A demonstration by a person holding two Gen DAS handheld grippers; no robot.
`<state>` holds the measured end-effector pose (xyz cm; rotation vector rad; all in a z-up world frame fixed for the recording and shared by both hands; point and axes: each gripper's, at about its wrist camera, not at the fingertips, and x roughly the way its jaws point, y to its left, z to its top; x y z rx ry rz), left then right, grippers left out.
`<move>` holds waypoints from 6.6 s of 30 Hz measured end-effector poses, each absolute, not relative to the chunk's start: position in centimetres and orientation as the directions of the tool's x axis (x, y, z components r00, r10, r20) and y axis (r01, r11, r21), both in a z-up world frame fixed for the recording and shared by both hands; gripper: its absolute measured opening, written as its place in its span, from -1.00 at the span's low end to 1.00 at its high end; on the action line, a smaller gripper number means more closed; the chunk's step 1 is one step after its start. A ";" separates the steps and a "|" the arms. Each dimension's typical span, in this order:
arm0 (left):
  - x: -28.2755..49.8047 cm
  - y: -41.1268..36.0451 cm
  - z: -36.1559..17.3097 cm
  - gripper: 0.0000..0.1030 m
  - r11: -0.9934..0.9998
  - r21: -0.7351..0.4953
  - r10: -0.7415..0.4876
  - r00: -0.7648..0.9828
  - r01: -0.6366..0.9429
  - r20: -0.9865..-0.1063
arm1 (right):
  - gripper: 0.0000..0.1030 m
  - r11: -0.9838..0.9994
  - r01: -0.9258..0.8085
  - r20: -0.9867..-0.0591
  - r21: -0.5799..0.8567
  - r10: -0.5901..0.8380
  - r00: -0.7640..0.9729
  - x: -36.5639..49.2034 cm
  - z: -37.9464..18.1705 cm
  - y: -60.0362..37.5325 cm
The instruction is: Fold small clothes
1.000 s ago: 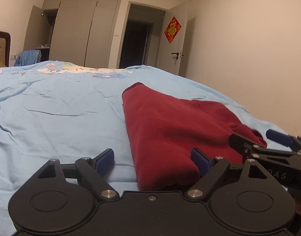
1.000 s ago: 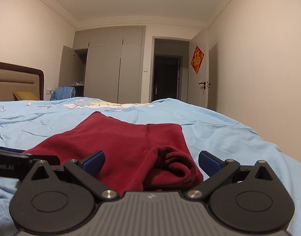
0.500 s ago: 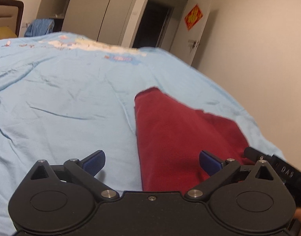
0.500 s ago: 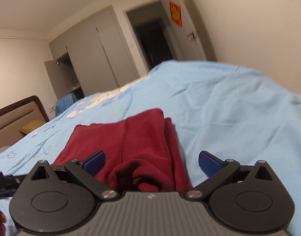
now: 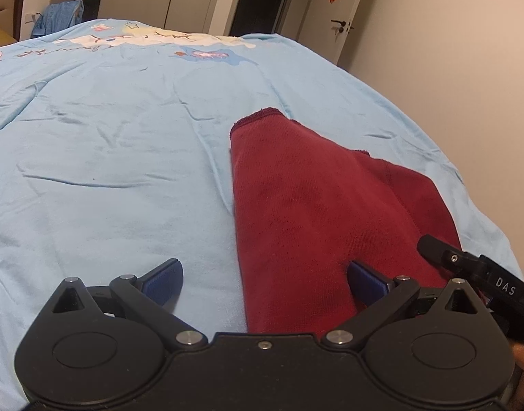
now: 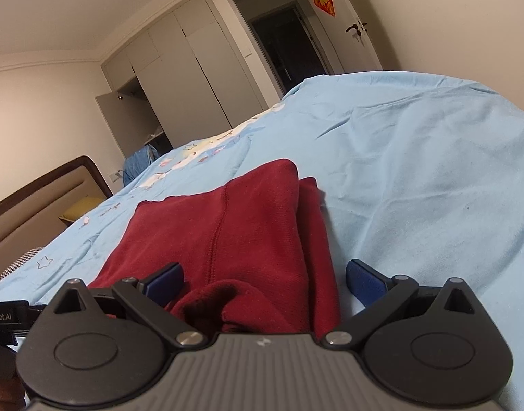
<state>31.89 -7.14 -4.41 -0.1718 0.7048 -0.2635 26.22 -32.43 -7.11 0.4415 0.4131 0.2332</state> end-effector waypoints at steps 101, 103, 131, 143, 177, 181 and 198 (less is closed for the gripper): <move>17.3 0.0 3.6 0.99 0.993 -0.114 -0.047 0.938 0.008 -0.345 | 1.00 0.975 -0.214 -0.052 0.058 0.217 0.975 14.5 3.1 -20.6; 15.8 -0.3 3.1 0.99 0.995 -0.101 -0.040 0.940 0.006 -0.339 | 1.00 0.975 -0.215 -0.049 0.053 0.218 0.975 13.1 2.6 -20.7; 11.7 -0.5 -1.7 0.99 0.997 -0.072 -0.002 0.910 -0.030 -0.415 | 1.00 0.985 -0.173 -0.136 0.013 0.173 0.976 9.6 -2.6 -20.2; 11.7 -0.5 -1.7 0.99 0.997 -0.072 -0.002 0.910 -0.030 -0.415 | 1.00 0.985 -0.172 -0.136 0.013 0.173 0.976 9.6 -2.6 -20.2; 11.6 -0.6 -2.1 0.99 0.997 -0.072 -0.003 0.907 -0.030 -0.420 | 1.00 0.985 -0.172 -0.138 0.016 0.172 0.975 9.5 -2.6 -20.3; 11.6 -0.6 -2.1 0.99 0.997 -0.072 -0.003 0.907 -0.030 -0.421 | 1.00 0.985 -0.172 -0.138 0.016 0.172 0.975 9.5 -2.6 -20.3; 11.8 0.0 -2.3 0.99 0.992 -0.083 0.043 0.878 -0.093 -0.476 | 1.00 0.985 -0.171 -0.138 0.017 0.172 0.975 9.5 -2.7 -20.3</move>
